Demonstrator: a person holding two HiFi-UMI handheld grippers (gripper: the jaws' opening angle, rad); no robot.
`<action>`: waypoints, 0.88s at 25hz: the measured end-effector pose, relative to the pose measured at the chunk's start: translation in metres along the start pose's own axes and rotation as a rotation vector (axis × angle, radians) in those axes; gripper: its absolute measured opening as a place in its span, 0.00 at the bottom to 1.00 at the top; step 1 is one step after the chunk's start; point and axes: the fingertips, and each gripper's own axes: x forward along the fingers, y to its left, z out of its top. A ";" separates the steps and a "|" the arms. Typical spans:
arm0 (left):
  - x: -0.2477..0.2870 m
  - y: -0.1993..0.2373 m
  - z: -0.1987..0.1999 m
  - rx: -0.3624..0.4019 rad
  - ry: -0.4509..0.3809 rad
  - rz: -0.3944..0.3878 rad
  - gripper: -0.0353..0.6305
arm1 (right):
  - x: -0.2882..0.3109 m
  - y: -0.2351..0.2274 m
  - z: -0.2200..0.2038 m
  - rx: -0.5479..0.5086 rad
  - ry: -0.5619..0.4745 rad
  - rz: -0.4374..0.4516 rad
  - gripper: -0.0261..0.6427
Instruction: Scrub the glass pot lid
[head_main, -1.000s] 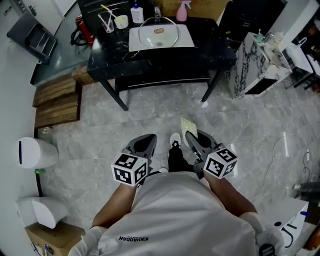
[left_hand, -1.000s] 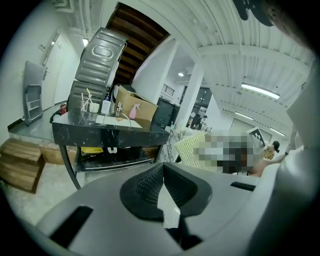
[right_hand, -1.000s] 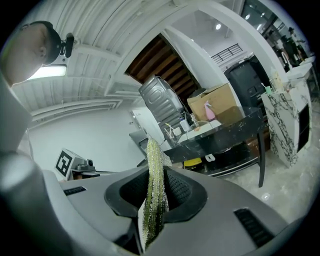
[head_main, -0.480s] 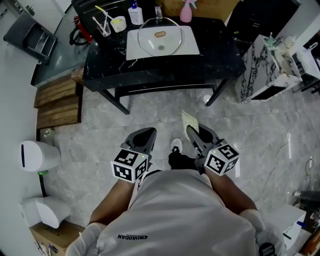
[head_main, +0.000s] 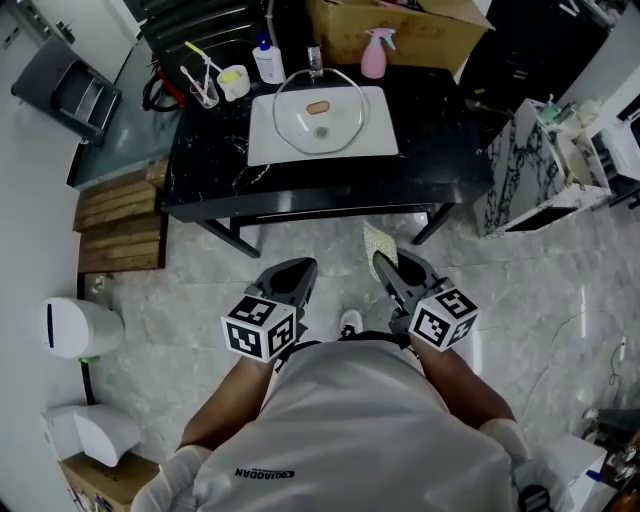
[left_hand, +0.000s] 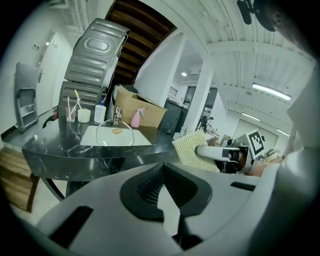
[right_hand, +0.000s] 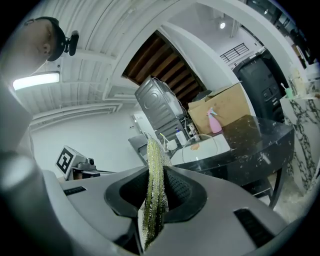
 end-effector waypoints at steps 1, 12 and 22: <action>0.005 0.003 0.005 -0.002 -0.001 0.005 0.08 | 0.004 -0.005 0.006 -0.003 -0.002 0.004 0.17; 0.021 0.033 0.028 -0.094 -0.027 0.072 0.08 | 0.033 -0.034 0.020 0.003 0.024 0.042 0.17; 0.044 0.052 0.026 -0.142 0.001 0.041 0.08 | 0.059 -0.047 0.021 -0.017 0.045 0.039 0.17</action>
